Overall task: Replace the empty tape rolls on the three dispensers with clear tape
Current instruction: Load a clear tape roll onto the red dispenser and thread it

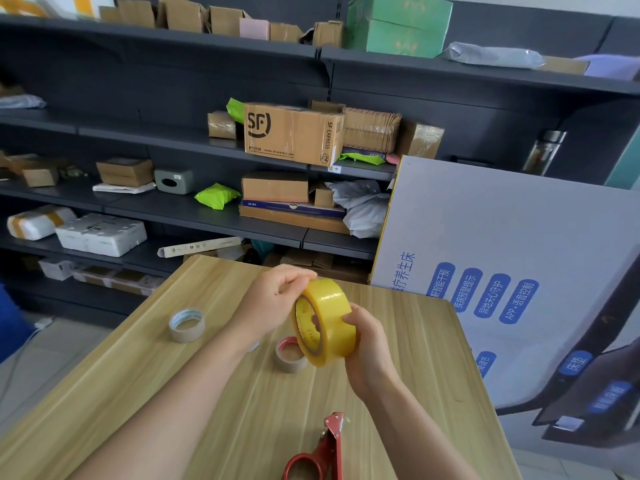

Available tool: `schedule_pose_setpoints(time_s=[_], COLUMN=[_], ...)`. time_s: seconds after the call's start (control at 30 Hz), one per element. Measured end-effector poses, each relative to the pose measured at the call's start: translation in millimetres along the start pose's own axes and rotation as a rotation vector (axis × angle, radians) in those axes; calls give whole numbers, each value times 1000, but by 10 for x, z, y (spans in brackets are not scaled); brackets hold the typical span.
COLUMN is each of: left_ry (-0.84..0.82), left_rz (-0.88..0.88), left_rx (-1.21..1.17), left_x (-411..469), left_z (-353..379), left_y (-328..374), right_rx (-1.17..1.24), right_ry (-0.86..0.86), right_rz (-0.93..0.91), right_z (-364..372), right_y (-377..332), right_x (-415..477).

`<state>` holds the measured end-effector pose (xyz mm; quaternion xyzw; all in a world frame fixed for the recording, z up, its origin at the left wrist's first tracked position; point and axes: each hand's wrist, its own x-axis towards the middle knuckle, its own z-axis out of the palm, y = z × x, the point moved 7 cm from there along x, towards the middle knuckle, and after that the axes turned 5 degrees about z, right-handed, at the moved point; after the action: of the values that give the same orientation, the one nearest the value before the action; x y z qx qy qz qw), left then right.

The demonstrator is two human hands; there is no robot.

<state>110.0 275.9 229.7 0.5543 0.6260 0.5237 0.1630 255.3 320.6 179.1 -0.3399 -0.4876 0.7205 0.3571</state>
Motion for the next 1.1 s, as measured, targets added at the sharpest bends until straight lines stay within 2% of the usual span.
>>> schedule_pose_setpoints(time_s=[0.1, 0.33, 0.43, 0.6, 0.77, 0.87, 1.0, 1.1], left_ry=[-120, -145, -110, -148, -130, -40, -24, 22], left_rz=[-158, 100, 122, 35, -160, -191, -232, -255], left_rx=[-175, -142, -120, -13, -120, -136, -124, -123], left_x=[-57, -83, -83, -61, -19, 16, 42, 43], left_z=[85, 65, 18, 6, 31, -42, -75, -105], left_y=[-89, 162, 230, 196, 133, 144, 121, 90], right_rx=[51, -72, -110, -132, -77, 1, 80, 116], right_ry=[-55, -86, -93, -79, -78, -176, -303, -318], right_rz=[5, -34, -52, -83, -35, -15, -5, 11], right_z=[16, 147, 154, 199, 199, 244, 328, 356], right_y=[-7, -148, -179, -239, -192, -167, -151, -149], right_x=[23, -50, -91, -134, -117, -132, -165, -177])
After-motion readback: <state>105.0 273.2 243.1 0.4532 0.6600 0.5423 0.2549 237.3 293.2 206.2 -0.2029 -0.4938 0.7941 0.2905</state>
